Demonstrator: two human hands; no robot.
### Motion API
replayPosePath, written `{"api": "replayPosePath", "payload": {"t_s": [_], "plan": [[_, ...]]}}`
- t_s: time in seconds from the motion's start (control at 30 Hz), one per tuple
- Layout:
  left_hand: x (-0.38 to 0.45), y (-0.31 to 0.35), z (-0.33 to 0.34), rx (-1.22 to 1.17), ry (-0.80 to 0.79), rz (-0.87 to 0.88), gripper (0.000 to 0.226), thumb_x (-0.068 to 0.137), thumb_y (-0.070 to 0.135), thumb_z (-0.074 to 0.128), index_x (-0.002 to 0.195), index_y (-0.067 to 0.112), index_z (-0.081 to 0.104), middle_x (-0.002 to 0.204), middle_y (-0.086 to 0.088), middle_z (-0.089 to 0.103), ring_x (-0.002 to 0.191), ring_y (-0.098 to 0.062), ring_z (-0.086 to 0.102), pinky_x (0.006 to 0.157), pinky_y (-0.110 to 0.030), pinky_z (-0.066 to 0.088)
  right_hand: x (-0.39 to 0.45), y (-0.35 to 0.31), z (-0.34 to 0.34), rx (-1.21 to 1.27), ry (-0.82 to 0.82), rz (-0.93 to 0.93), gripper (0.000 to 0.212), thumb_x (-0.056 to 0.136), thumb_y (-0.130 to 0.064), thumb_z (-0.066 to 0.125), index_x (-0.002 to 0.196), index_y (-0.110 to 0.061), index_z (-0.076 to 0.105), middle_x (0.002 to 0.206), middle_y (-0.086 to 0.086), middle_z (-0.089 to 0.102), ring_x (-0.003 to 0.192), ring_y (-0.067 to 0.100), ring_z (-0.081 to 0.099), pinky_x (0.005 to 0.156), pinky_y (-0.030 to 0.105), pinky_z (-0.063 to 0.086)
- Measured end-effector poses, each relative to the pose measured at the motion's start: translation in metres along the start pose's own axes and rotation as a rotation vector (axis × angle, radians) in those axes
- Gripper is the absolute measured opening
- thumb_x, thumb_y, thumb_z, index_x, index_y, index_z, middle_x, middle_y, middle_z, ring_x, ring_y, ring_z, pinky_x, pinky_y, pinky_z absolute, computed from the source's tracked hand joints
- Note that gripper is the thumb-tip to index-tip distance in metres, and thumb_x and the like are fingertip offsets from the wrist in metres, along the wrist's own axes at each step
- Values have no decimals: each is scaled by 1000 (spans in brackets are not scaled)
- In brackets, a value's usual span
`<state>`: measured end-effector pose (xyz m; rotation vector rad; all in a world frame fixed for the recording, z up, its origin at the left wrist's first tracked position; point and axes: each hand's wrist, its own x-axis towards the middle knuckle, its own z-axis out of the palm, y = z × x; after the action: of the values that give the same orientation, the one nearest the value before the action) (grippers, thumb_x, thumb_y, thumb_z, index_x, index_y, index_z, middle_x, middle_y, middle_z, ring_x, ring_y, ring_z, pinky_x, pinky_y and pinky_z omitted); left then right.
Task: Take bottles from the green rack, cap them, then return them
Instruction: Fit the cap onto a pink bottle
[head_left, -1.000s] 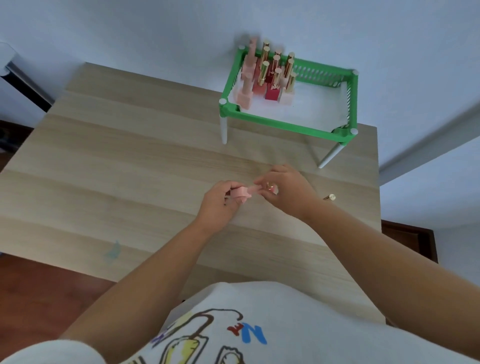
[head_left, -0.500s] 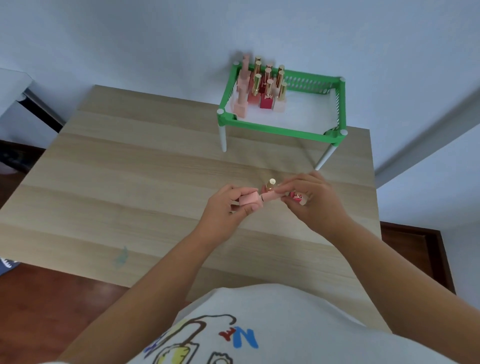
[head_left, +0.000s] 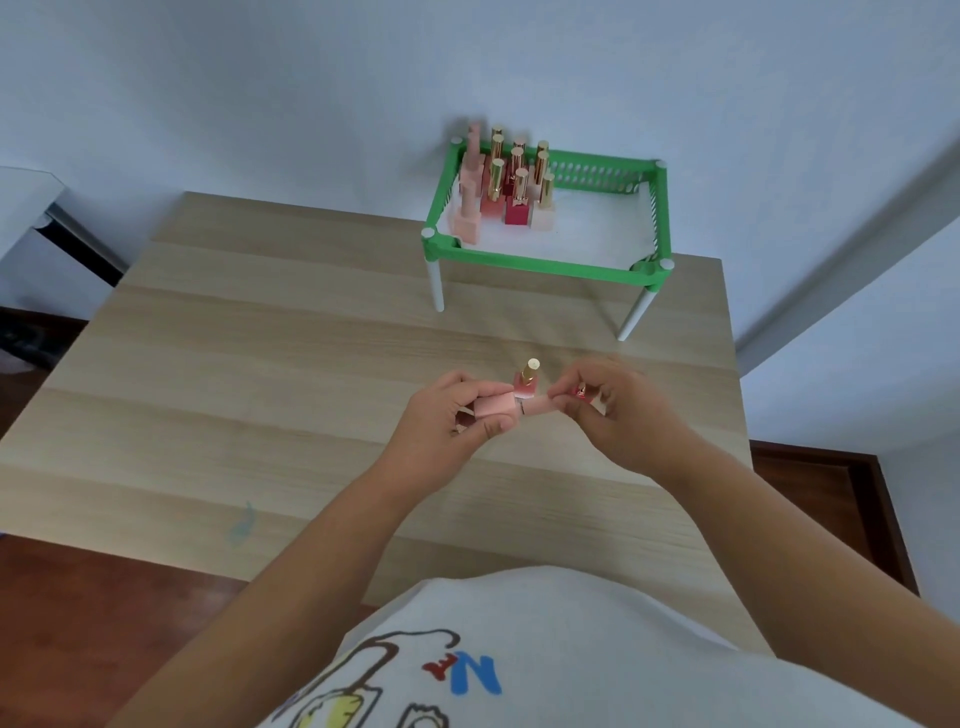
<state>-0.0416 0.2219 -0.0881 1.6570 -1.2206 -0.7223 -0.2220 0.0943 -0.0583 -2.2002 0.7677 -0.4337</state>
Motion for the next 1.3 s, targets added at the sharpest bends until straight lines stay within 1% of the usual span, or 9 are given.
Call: {"api": "replayPosePath", "payload": {"t_s": [0.07, 0.27, 0.4, 0.63, 0.8, 0.9, 1.0, 1.13, 1.3], "plan": [[-2, 0, 1, -8, 18, 19, 30, 82, 19, 76, 109, 27, 70, 90, 11, 58, 84, 2, 59, 75, -9, 48, -1, -2, 1, 31, -1, -9, 7, 84, -16, 68, 87, -22, 69, 76, -9, 61, 73, 11, 52, 68, 21, 41], [-5, 1, 4, -40, 38, 30, 30, 82, 19, 76, 108, 30, 69, 93, 9, 59, 87, -2, 60, 76, -11, 50, -5, 1, 3, 97, -45, 44, 21, 80, -23, 74, 99, -31, 69, 80, -21, 66, 73, 0, 59, 71, 10, 45], [-5, 4, 4, -74, 10, -12, 29, 82, 18, 75, 105, 33, 68, 92, 11, 59, 86, 1, 60, 74, -9, 48, -7, 0, 3, 165, -39, 25, 22, 80, -12, 73, 95, -27, 69, 82, -35, 65, 76, -2, 62, 73, 7, 44], [-4, 10, -3, -92, -73, -73, 28, 83, 23, 74, 100, 44, 65, 92, 14, 63, 80, 8, 57, 71, -5, 43, -9, -5, -5, 157, -59, -30, 24, 79, -5, 73, 94, -23, 71, 83, -38, 65, 79, -5, 62, 76, 6, 44], [-4, 12, -3, -87, -59, -34, 33, 80, 22, 77, 99, 47, 66, 94, 8, 62, 88, -3, 62, 76, -17, 54, -9, -7, -4, 78, -76, 11, 15, 85, -31, 66, 99, -27, 70, 71, -15, 67, 64, -1, 58, 59, 6, 41], [-2, 13, -3, -59, -56, -1, 35, 80, 21, 77, 99, 48, 65, 94, 5, 62, 87, -3, 62, 76, -15, 53, -8, -6, -3, 85, -81, 52, 21, 85, -51, 55, 99, -40, 66, 66, -6, 67, 53, 1, 54, 49, 9, 39], [-1, 13, -3, -48, -50, -2, 30, 80, 20, 77, 102, 38, 68, 93, 5, 61, 87, -2, 62, 76, -12, 51, -8, -4, -4, 136, -66, 76, 32, 73, -65, 58, 103, -53, 57, 83, -11, 67, 68, 6, 60, 63, 17, 48], [0, 15, -4, -55, -36, -19, 31, 80, 16, 77, 102, 36, 67, 93, 6, 61, 86, -1, 62, 76, -11, 50, -9, 3, -10, 116, -61, -41, 41, 75, -21, 78, 109, -38, 61, 103, -13, 59, 92, 8, 60, 85, 20, 49], [2, 17, -3, -32, -31, -6, 29, 80, 16, 77, 104, 30, 69, 95, 4, 63, 86, -2, 62, 76, -13, 51, -7, 2, -9, 126, -12, -67, 26, 79, -4, 71, 94, -25, 69, 91, -6, 65, 82, 8, 61, 78, 19, 49]]}}
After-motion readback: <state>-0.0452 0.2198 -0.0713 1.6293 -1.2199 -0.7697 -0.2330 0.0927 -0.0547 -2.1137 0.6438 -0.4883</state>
